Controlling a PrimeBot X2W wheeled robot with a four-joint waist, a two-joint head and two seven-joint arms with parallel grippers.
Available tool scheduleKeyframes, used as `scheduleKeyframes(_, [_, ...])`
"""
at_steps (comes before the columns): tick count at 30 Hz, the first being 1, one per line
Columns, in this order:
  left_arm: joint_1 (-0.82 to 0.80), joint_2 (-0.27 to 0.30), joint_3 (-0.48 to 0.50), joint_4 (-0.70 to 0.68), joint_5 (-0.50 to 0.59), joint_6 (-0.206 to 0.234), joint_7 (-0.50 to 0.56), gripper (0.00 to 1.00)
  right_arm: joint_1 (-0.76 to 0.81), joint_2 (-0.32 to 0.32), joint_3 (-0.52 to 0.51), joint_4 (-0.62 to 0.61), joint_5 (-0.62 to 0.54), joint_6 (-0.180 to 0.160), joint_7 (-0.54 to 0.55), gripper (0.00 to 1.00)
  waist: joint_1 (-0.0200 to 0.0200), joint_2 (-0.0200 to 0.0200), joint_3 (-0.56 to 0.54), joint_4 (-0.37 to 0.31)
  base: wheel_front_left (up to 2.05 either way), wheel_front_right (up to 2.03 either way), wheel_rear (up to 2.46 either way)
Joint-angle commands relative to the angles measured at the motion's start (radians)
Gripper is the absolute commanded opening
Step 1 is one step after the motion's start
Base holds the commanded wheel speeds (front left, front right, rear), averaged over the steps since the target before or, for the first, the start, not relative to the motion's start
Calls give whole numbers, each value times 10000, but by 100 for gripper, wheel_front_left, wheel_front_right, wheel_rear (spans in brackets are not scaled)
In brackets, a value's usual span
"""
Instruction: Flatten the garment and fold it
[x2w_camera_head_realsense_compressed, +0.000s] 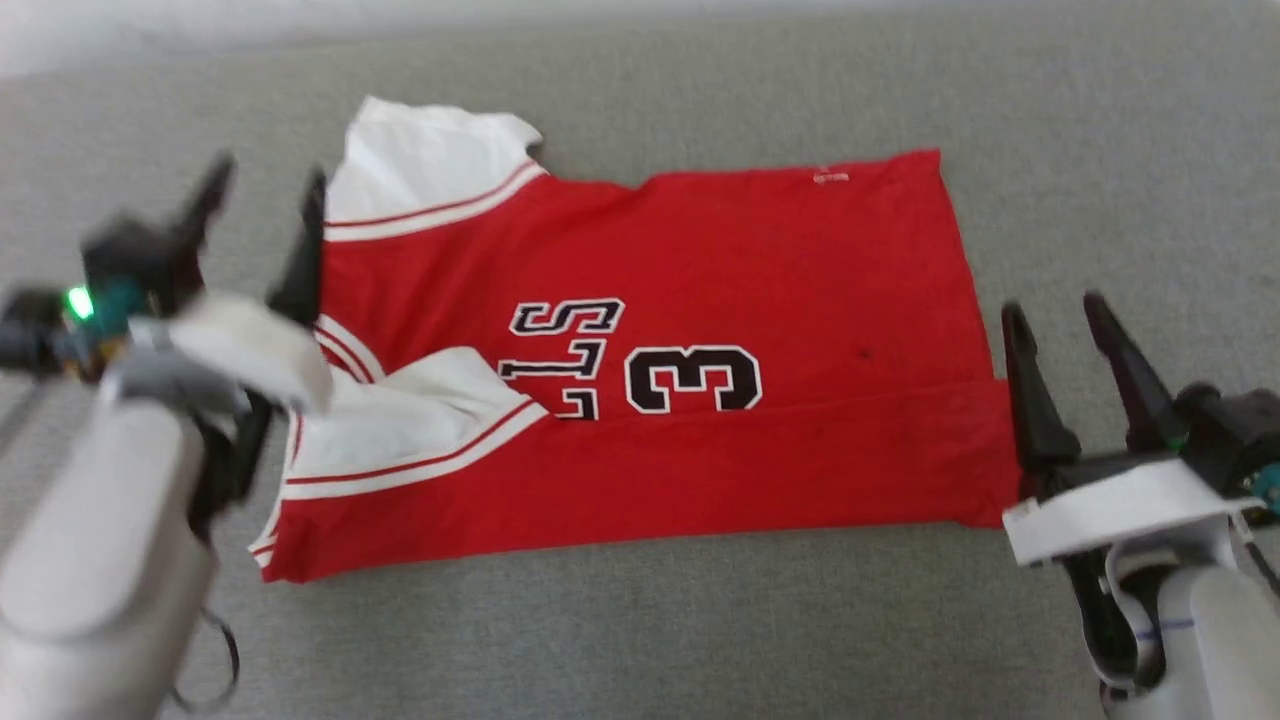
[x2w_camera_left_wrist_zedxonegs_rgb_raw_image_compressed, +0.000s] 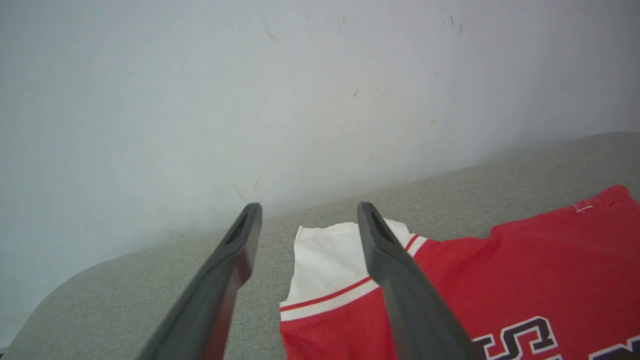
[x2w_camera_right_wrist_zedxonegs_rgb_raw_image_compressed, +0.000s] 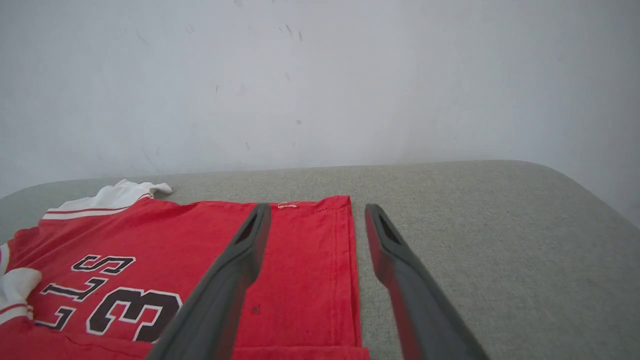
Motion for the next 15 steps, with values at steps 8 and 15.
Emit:
scheduleKeyframes(8, [-2913, 711, -141, 1289, -100, -903, 2395, 100, -1194, -78, 672, -38, 168, -9, -452, 100, -2, 0, 2302, -1340, 0, 0, 0])
scheduleKeyframes(15, [-4936, 1102, 123, 2051, -640, -965, 4959, 100, -1809, 20, 1101, -236, 366, -9, -540, 100, -2, 0, 3348, -2107, 0, 0, 0])
